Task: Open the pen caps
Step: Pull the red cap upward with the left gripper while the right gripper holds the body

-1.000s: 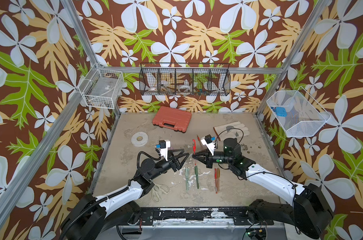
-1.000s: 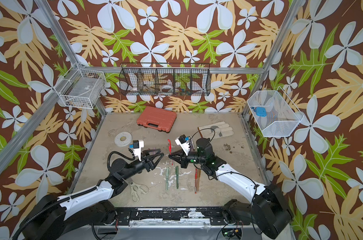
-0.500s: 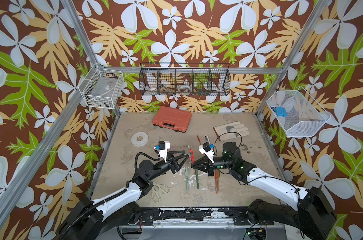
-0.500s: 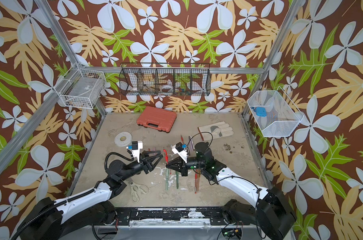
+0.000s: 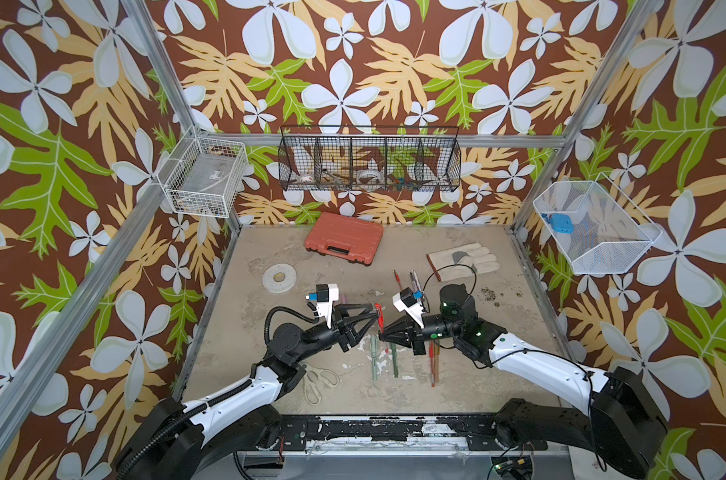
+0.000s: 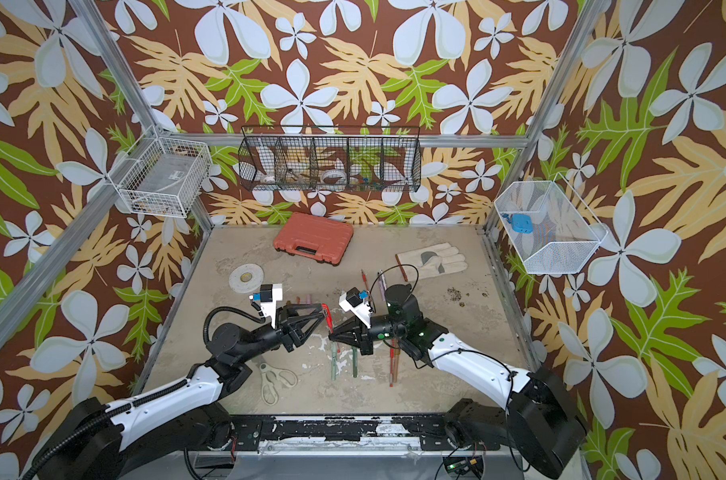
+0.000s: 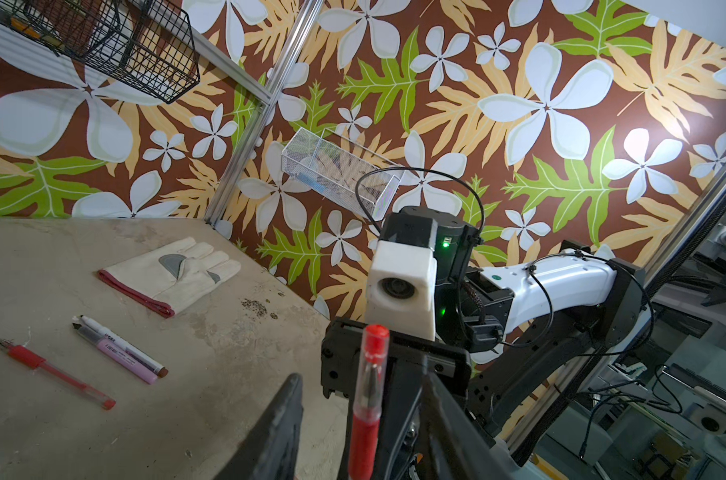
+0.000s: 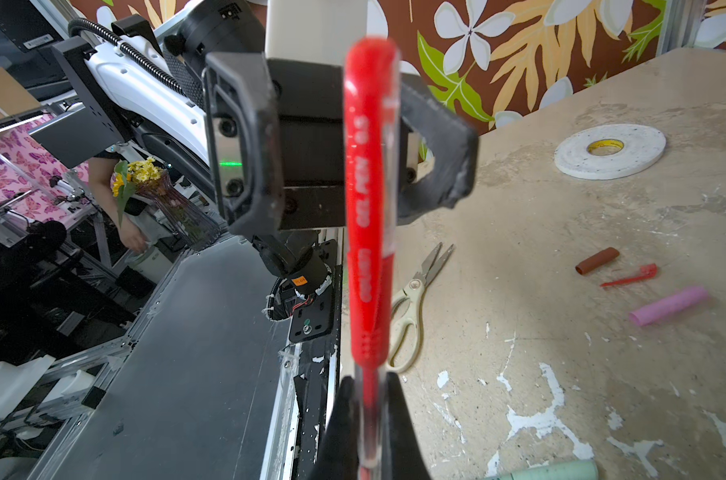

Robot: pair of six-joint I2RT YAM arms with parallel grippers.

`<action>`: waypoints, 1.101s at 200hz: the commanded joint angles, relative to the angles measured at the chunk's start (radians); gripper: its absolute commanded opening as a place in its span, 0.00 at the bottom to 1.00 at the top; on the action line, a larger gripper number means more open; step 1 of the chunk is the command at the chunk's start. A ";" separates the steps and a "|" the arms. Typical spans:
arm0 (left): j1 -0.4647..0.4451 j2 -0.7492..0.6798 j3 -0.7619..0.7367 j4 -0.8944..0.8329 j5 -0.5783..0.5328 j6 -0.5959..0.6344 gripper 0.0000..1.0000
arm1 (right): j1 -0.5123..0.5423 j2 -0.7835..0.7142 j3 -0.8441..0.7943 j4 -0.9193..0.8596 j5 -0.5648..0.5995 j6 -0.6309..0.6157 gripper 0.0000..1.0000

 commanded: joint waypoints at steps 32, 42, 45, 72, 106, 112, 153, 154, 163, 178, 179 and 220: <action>0.001 -0.017 0.003 0.037 0.020 0.004 0.37 | 0.008 0.026 0.022 -0.008 -0.050 -0.025 0.00; 0.002 -0.017 0.006 0.035 0.019 0.004 0.36 | 0.013 0.024 0.026 -0.020 -0.047 -0.036 0.00; 0.003 -0.017 0.007 0.033 0.019 0.004 0.35 | 0.015 0.024 0.026 -0.022 -0.048 -0.040 0.00; 0.001 -0.002 0.020 0.024 0.031 0.001 0.33 | 0.017 0.035 0.037 -0.040 -0.053 -0.053 0.00; 0.001 0.017 0.027 0.028 0.038 -0.001 0.31 | 0.019 0.051 0.047 -0.052 -0.059 -0.065 0.00; 0.001 0.021 0.030 0.028 0.042 -0.001 0.31 | 0.019 0.054 0.050 -0.053 -0.059 -0.066 0.00; 0.001 0.039 0.036 0.039 0.061 -0.013 0.27 | 0.021 0.065 0.059 -0.047 -0.062 -0.064 0.00; 0.001 0.039 0.036 0.040 0.062 -0.013 0.27 | 0.021 0.065 0.059 -0.047 -0.062 -0.064 0.00; 0.001 0.042 0.037 0.040 0.061 -0.012 0.26 | 0.021 0.062 0.058 -0.046 -0.061 -0.063 0.00; 0.002 0.044 0.039 0.038 0.064 -0.008 0.24 | 0.022 0.062 0.055 -0.041 -0.062 -0.062 0.00; 0.002 0.045 0.039 0.037 0.064 -0.007 0.24 | 0.022 0.062 0.056 -0.040 -0.062 -0.062 0.00; 0.001 0.055 0.044 0.034 0.066 -0.003 0.23 | 0.024 0.074 0.054 -0.035 -0.068 -0.066 0.00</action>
